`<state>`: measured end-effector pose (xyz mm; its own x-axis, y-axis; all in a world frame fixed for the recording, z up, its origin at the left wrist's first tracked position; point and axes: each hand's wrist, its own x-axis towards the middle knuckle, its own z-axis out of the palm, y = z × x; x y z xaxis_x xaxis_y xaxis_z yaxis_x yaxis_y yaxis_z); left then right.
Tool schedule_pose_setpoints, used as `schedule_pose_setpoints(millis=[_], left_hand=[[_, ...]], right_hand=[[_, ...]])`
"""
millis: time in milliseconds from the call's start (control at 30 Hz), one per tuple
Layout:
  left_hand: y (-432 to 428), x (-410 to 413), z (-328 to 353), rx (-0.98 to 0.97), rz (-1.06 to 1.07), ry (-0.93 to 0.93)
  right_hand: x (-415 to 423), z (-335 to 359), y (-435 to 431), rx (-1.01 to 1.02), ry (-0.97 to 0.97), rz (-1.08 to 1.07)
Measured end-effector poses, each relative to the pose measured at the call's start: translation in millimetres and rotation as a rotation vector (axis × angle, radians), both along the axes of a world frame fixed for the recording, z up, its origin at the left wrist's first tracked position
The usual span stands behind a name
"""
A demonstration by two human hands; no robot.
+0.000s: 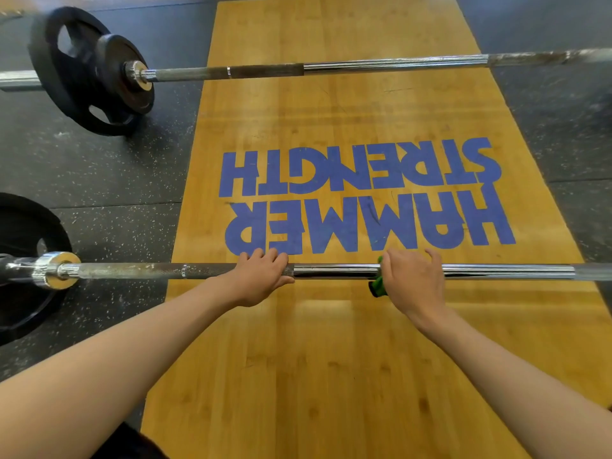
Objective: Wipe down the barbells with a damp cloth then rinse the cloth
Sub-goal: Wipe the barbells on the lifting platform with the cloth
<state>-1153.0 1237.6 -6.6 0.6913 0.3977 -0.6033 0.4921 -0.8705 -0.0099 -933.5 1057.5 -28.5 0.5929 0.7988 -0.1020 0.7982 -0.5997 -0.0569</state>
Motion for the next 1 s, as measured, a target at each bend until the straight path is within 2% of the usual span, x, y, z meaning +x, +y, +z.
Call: schedule_pose_setpoints(millis=[133, 267, 400, 467, 567, 633, 833, 1000], left_hand=[[0.4, 0.6, 0.0, 0.009, -0.012, -0.002], [0.4, 1.0, -1.6, 0.031, -0.015, 0.015], [-1.1, 1.1, -2.6, 0.051, -0.010, 0.034], [-1.6, 0.7, -2.7, 0.044, -0.001, 0.035], [-1.2, -0.3, -4.9, 0.061, -0.014, 0.027], [-0.7, -0.5, -6.3, 0.069, -0.021, 0.022], [0.4, -2.6, -4.4, 0.057, -0.022, -0.004], [1.0, -0.5, -3.4, 0.039, -0.016, 0.001]], right_hand=[[-21.0, 19.2, 44.7, -0.261, 0.175, -0.114], [-69.6, 21.3, 90.8, -0.309, 0.207, 0.018], [-102.8, 16.4, 100.4, -0.220, 0.140, 0.170], [-110.5, 5.1, 87.9, -0.092, 0.128, 0.217], [-99.4, -18.1, 56.1, 0.144, 0.012, 0.281], [-77.6, -27.6, 34.9, 0.188, -0.045, 0.330], [-13.3, -28.2, -9.8, 0.242, -0.138, 0.230], [-9.7, -13.3, 1.7, 0.177, -0.067, -0.049]])
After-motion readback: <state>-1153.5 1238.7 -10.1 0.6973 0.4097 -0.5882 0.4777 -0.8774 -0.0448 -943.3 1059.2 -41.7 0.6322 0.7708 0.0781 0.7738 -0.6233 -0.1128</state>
